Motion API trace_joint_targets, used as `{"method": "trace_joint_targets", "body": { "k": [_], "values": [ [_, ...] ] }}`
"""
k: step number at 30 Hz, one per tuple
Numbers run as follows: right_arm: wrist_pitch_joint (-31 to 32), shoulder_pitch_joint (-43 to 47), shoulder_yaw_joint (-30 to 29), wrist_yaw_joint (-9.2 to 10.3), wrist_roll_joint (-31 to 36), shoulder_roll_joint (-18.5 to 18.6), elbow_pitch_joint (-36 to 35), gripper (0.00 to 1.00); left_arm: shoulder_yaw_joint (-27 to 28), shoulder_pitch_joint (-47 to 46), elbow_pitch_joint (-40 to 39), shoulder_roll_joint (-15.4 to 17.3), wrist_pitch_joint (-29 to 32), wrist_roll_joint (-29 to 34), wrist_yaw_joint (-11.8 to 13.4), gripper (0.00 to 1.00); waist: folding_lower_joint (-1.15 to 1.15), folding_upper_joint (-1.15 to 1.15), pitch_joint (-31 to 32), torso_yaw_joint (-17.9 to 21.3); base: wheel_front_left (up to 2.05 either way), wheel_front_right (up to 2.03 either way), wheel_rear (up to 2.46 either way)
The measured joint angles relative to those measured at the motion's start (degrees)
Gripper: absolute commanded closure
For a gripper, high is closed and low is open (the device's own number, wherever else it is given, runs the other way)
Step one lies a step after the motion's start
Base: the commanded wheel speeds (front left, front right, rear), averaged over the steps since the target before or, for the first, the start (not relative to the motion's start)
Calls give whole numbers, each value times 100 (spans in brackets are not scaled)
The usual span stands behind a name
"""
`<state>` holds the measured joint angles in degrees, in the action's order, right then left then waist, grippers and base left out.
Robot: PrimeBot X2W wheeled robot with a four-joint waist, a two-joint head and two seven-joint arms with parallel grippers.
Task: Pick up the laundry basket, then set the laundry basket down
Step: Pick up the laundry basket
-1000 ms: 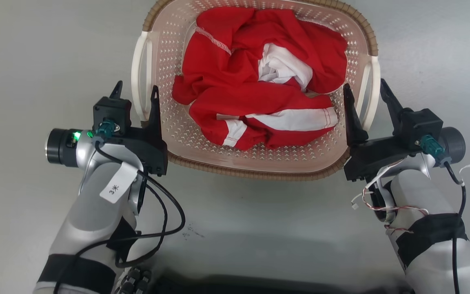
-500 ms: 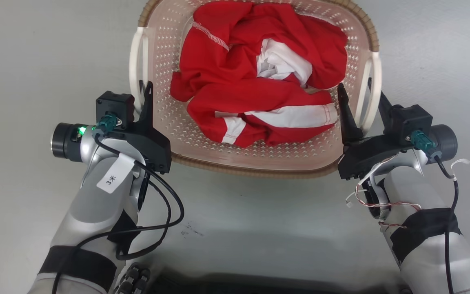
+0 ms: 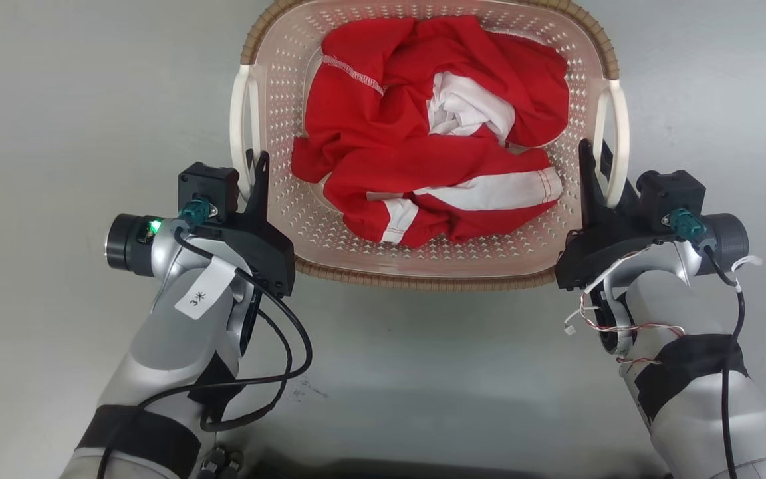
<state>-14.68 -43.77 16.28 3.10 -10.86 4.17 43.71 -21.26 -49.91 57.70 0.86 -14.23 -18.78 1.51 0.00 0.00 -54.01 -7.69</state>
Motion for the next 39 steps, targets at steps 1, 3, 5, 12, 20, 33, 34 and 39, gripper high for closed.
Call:
{"method": "trace_joint_targets", "body": {
  "k": [1, 3, 5, 12, 20, 33, 34, 39],
  "values": [
    [0, -17, 0, 0, -23, -1, 51, 100, -23, 4, 9, 0, 0, -45, 0, 100, 0, 0, 31, 3, 0, 0, 0],
    [-1, -27, 1, 0, -31, -7, 140, 100, -85, 6, 36, 0, 0, -160, 1, 100, 0, 0, 100, 9, 0, 0, 0],
    [-1, -31, 2, 0, -42, -12, 237, 100, -141, 31, 62, 0, 0, -220, 9, 100, 0, 0, 177, 15, 0, 0, 0],
    [-2, -40, 31, -1, -133, -58, 624, 100, -302, 136, 197, -15, 0, -379, 51, 100, 0, 0, 520, 31, 0, 0, 0],
    [-1, -34, 237, -1, -460, -91, 1112, 100, -500, 433, 333, -44, 0, -693, 101, 100, 0, 0, 1069, 33, 0, 0, 0],
    [307, 419, 1127, 54, -1351, -96, 1451, 100, -861, 1019, 692, -35, 91, -1044, 108, 100, -2, 0, 2216, -5, 0, 0, 0],
    [335, 469, 1199, 71, -1451, -96, 1451, 100, -889, 1071, 714, -30, 103, -1053, 108, 100, -1, 0, 2301, -6, 0, 0, 0],
    [548, 759, 1588, 110, -1824, -93, 1426, 100, -1040, 1376, 849, -14, 222, -1236, 100, 100, -2, 0, 2728, -3, 0, 0, 0]
  ]
}}
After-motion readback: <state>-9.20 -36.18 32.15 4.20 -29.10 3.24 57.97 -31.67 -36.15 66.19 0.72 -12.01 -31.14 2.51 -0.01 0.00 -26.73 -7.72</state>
